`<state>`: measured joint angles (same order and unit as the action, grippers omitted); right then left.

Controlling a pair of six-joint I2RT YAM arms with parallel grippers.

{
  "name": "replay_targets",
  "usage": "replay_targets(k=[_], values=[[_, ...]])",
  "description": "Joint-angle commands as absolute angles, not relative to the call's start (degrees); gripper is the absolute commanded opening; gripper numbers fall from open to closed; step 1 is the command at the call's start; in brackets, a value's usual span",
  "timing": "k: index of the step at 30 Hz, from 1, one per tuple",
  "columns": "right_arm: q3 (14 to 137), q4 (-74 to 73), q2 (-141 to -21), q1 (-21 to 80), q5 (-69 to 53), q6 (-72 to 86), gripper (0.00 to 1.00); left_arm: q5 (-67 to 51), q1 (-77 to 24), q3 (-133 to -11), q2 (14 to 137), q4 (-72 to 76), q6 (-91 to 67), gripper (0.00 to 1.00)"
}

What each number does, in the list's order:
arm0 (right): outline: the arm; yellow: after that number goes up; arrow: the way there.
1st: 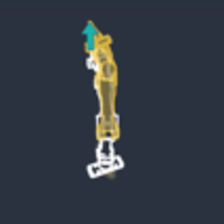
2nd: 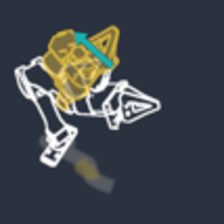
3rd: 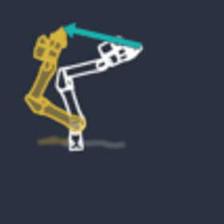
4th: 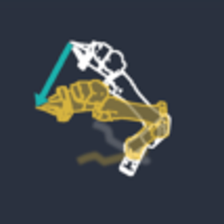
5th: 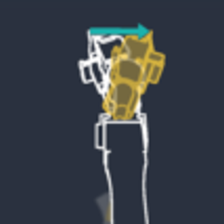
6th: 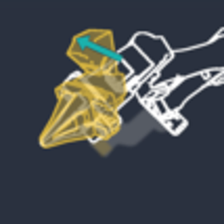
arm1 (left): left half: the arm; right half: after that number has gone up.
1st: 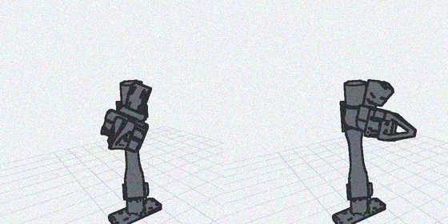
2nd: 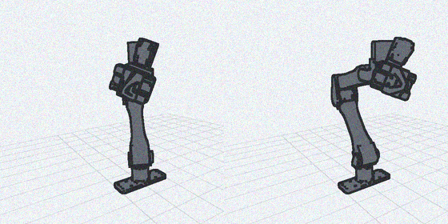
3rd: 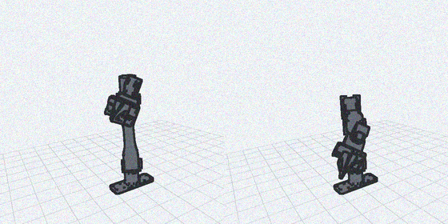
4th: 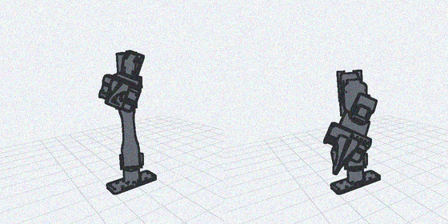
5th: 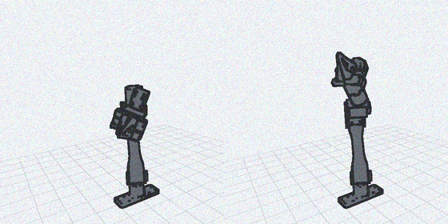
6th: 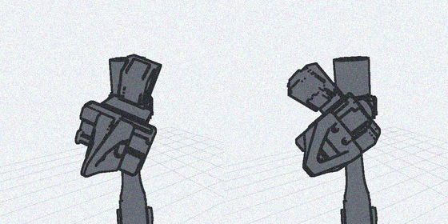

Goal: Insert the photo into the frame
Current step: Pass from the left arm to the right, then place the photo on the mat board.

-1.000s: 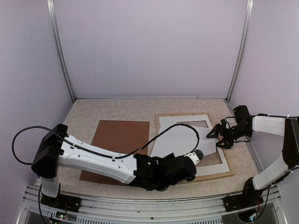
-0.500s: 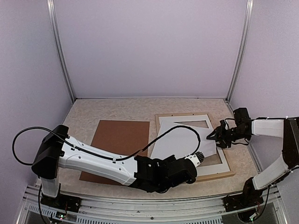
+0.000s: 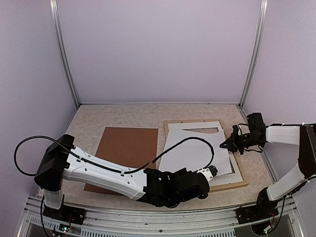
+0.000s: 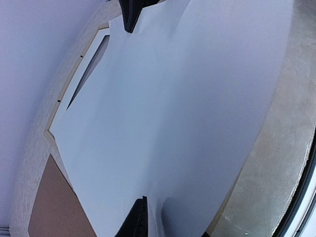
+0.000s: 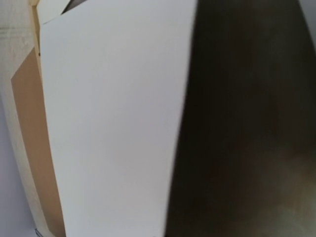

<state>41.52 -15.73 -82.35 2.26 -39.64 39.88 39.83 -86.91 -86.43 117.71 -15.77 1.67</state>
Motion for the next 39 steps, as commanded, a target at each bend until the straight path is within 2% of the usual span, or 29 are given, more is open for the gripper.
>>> replay_targets(k=[1, 11, 19, 30, 39], values=[[44.45, -18.18, -81.62, 2.7, -39.11, 37.79, 0.0, 37.33, -87.28, -87.9, 116.12, -16.5, 1.1, 0.25], [52.02, -27.0, -81.5, 2.6, -35.96, 30.63, 0.0, 32.71, -87.28, -87.0, 111.1, -18.12, 2.19, 0.57], [61.14, -32.48, -84.46, 2.3, -31.78, 23.81, 0.0, 25.89, -86.66, -84.04, 107.64, -17.51, 2.25, 0.89], [71.53, -37.59, -95.13, 2.21, -29.62, 11.6, 0.0, 13.46, -75.37, -81.02, 97.68, -16.76, -4.66, 0.97], [72.17, -35.57, -97.47, 2.4, -28.43, 11.22, 0.0, 13.61, -66.67, -79.8, 90.29, -17.13, -8.15, 0.98]])
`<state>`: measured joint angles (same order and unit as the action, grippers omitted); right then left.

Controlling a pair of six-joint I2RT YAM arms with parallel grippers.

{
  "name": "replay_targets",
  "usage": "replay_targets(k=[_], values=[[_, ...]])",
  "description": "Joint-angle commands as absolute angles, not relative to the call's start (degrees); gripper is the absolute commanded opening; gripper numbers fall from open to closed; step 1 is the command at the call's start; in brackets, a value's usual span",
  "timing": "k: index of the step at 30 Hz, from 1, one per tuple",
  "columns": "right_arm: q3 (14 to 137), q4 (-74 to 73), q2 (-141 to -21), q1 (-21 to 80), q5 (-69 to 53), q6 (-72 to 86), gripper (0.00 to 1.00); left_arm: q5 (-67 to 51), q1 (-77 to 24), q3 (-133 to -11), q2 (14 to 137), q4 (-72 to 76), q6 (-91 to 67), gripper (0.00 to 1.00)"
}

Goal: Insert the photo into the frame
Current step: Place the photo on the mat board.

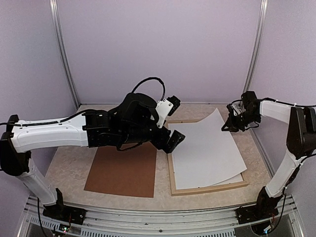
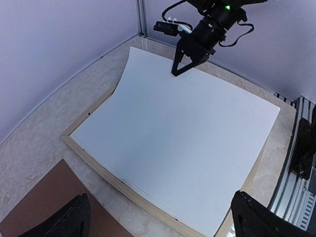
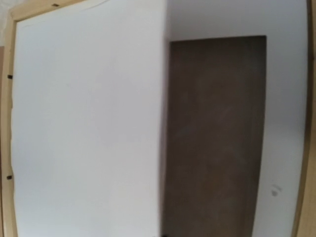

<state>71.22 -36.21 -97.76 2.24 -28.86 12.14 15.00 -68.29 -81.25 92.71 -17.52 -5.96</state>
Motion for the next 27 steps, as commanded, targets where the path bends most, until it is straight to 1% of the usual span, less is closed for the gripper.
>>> replay_targets(k=[1, 12, 27], values=[[72.02, -35.22, -97.52, 2.4, -28.7, 11.28, 0.0, 13.7, -66.18, -79.65, 89.94, -17.2, -8.24, 0.98], [70.37, -31.49, -97.72, 3.15, -29.12, 12.13, 0.0, 13.94, -61.86, -78.44, 89.21, -18.12, -11.63, 0.99], [66.01, -26.87, -96.94, 2.29, -34.25, 18.69, 0.0, 14.82, -61.51, -78.35, 91.29, -18.63, -12.05, 0.99]])
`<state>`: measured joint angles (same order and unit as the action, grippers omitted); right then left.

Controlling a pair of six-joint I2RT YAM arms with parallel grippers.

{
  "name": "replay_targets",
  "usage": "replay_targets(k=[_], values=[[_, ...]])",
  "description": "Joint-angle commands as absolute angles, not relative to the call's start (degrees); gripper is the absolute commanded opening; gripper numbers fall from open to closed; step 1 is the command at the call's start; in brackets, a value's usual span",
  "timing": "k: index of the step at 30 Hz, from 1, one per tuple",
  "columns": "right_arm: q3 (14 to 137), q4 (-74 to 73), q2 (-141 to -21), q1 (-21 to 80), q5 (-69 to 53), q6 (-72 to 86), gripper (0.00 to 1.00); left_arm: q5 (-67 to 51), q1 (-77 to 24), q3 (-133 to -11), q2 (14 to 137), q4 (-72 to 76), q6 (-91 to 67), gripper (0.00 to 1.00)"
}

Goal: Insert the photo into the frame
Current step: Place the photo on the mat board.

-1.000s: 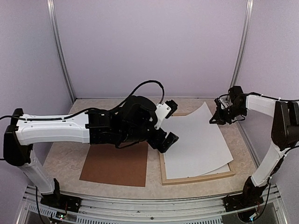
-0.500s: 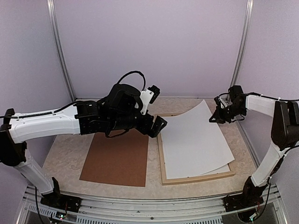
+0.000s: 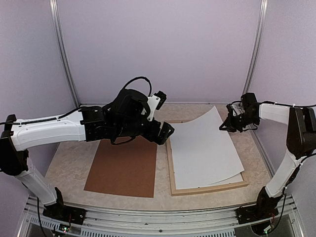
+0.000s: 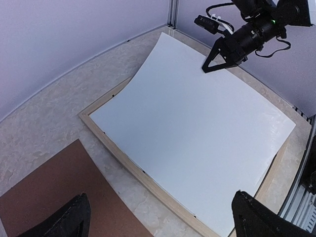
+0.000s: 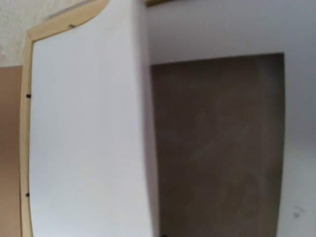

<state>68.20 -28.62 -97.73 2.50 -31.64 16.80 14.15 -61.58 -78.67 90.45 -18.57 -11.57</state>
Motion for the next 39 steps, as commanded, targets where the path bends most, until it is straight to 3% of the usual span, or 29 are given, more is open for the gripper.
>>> replay_targets(k=[1, 39], values=[[65.39, -26.52, -96.66, 2.35, -34.27, 19.01, 0.0, 14.83, -61.49, -78.34, 91.55, -18.63, -12.09, 0.99], [63.37, -21.52, -99.2, 2.3, -31.29, 19.96, 0.0, 15.64, -61.47, -78.62, 93.34, -19.93, -12.0, 0.99]])
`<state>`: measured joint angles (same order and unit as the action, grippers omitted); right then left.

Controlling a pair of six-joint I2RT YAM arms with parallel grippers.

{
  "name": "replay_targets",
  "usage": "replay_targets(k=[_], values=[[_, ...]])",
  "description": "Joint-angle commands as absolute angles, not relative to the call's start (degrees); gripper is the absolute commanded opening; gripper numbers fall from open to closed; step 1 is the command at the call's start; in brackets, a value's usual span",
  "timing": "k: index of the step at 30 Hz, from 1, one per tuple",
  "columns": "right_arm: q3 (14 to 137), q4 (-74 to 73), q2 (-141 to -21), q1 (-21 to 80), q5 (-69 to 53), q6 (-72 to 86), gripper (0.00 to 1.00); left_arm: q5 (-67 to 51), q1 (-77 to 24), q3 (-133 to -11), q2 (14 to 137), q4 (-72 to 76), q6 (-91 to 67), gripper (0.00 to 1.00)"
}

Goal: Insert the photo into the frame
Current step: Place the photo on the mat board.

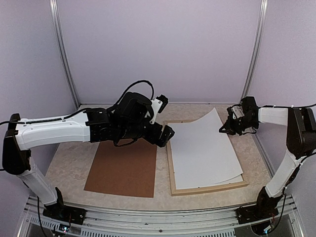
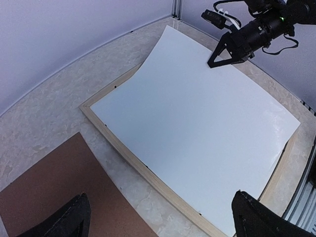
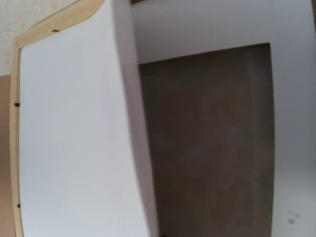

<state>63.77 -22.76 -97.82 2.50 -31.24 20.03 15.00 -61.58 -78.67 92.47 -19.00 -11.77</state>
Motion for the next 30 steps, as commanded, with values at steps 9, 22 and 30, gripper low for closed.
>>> replay_targets(k=[9, 22, 30], values=[[63.58, -23.43, -98.54, 2.37, -30.49, 18.15, 0.0, 15.47, -61.45, -79.05, 93.84, -20.25, -11.87, 0.99], [64.58, -26.82, -98.64, 2.81, -26.33, 16.05, 0.31, 15.52, -61.51, -79.5, 94.66, -20.99, -11.6, 0.99], [64.16, -29.93, -95.4, 3.09, -18.58, 14.87, 0.5, 17.39, -61.47, -79.69, 94.97, -21.53, -11.25, 0.99]])
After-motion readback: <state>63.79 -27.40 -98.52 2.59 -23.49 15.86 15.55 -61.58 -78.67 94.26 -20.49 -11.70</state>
